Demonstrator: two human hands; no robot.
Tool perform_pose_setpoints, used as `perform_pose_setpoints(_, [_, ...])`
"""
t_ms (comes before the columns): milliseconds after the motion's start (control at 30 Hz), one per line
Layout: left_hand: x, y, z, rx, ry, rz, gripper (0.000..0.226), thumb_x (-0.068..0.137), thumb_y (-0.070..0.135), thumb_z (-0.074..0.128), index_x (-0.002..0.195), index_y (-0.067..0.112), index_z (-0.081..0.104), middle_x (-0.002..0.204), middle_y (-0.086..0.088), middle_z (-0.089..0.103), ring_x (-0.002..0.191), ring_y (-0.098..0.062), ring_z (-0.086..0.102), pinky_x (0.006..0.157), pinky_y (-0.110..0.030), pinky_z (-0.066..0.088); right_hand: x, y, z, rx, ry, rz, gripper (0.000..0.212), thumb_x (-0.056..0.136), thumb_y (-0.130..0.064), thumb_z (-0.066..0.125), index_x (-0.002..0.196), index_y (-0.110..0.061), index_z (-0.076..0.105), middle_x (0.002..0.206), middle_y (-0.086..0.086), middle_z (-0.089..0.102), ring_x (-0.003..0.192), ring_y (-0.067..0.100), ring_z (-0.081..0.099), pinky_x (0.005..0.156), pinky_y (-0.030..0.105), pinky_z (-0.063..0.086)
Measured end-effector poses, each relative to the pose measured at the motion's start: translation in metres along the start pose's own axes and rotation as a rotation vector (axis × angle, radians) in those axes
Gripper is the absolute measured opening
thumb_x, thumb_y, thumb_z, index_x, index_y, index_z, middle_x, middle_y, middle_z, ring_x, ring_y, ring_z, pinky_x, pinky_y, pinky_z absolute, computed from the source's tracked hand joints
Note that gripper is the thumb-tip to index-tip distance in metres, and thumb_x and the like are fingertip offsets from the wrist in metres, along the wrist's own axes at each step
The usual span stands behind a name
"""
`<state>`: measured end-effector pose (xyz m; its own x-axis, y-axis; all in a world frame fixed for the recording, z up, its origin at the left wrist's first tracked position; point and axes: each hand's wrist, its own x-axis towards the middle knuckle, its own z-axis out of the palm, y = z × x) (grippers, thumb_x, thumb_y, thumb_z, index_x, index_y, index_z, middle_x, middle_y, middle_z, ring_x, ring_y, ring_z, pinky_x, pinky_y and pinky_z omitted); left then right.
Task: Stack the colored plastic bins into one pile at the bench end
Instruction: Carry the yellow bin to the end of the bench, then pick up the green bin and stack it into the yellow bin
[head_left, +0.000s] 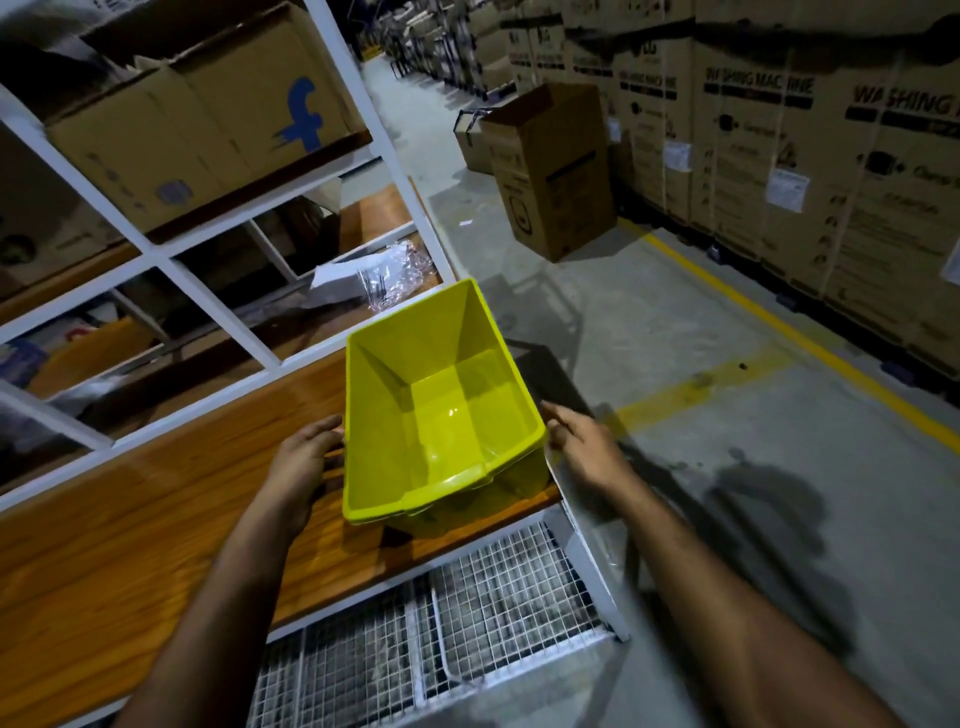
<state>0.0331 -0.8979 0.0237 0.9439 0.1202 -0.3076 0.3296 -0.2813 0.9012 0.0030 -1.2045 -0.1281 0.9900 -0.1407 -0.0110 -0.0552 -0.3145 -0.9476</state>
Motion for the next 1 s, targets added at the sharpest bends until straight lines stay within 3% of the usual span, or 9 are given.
perform_pose_setpoints(67, [-0.001,0.001,-0.005,-0.022,0.027,0.026,0.036,0.101,0.016,0.046,0.136,0.013,0.052,0.112,-0.013,0.062,0.089,-0.024,0.061,0.069,-0.036,0.052,0.004,-0.016,-0.008,0.059,0.059,-0.043,0.039,0.101,-0.027,0.047,0.139,-0.019,0.055,0.139,0.004,0.059,0.130,0.019,0.053,0.107,0.028,0.039])
perform_pose_setpoints(200, [-0.004,-0.003,-0.025,0.025,0.088,0.119,0.037,0.100,0.017,0.049,0.137,0.013,0.052,0.114,-0.009,0.061,0.098,-0.023,0.057,0.074,-0.037,0.049,0.007,-0.076,-0.024,0.151,0.083,-0.150,0.042,0.098,-0.044,0.042,0.134,-0.030,0.058,0.132,-0.004,0.064,0.122,0.015,0.058,0.104,0.044,0.047])
perform_pose_setpoints(300, [-0.009,-0.010,-0.048,0.111,0.151,0.229,0.038,0.099,0.020,0.050,0.138,0.021,0.052,0.122,-0.005,0.060,0.109,-0.020,0.055,0.077,-0.034,0.048,0.003,-0.131,-0.024,-0.075,0.142,-0.401,0.048,0.096,-0.049,0.037,0.133,-0.027,0.060,0.131,-0.005,0.064,0.120,0.012,0.057,0.102,0.035,0.045])
perform_pose_setpoints(433, [-0.024,-0.027,-0.096,0.468,0.297,0.428,0.047,0.096,0.030,0.055,0.142,0.026,0.045,0.134,-0.001,0.056,0.122,-0.018,0.050,0.101,-0.044,0.045,-0.008,-0.195,0.015,-0.470,0.095,-0.654,0.045,0.100,-0.043,0.037,0.137,-0.023,0.055,0.134,-0.001,0.060,0.123,0.018,0.050,0.101,0.035,0.041])
perform_pose_setpoints(567, [-0.046,-0.054,-0.154,0.861,0.488,0.576,0.053,0.094,0.033,0.054,0.144,0.021,0.042,0.138,-0.007,0.053,0.127,-0.026,0.044,0.103,-0.045,0.037,-0.018,-0.226,0.096,-0.771,0.020,-0.692,0.049,0.100,-0.046,0.035,0.142,-0.024,0.047,0.146,0.000,0.049,0.134,0.021,0.040,0.103,0.044,0.042])
perform_pose_setpoints(700, [-0.065,-0.098,-0.242,0.950,0.608,0.520,0.060,0.091,0.043,0.045,0.147,0.021,0.037,0.148,-0.007,0.046,0.137,-0.027,0.037,0.109,-0.048,0.032,-0.035,-0.246,0.213,-0.878,-0.076,-0.718,0.056,0.097,-0.051,0.032,0.147,-0.026,0.038,0.157,0.001,0.035,0.145,0.022,0.029,0.111,0.044,0.036])
perform_pose_setpoints(833, [-0.077,-0.140,-0.348,1.005,0.684,0.445,0.062,0.093,0.040,0.051,0.149,0.022,0.032,0.153,-0.006,0.038,0.143,-0.026,0.031,0.113,-0.049,0.026,-0.055,-0.278,0.341,-0.928,-0.208,-0.777,0.059,0.098,-0.054,0.030,0.151,-0.027,0.029,0.161,0.002,0.026,0.149,0.023,0.020,0.115,0.049,0.025])
perform_pose_setpoints(1000, [-0.108,-0.184,-0.484,1.066,0.767,0.372,0.065,0.091,0.036,0.055,0.148,0.014,0.034,0.153,-0.011,0.039,0.143,-0.028,0.031,0.116,-0.046,0.024,-0.092,-0.327,0.488,-0.910,-0.288,-0.819,0.061,0.098,-0.053,0.031,0.152,-0.026,0.027,0.163,0.002,0.022,0.150,0.023,0.016,0.117,0.052,0.023])
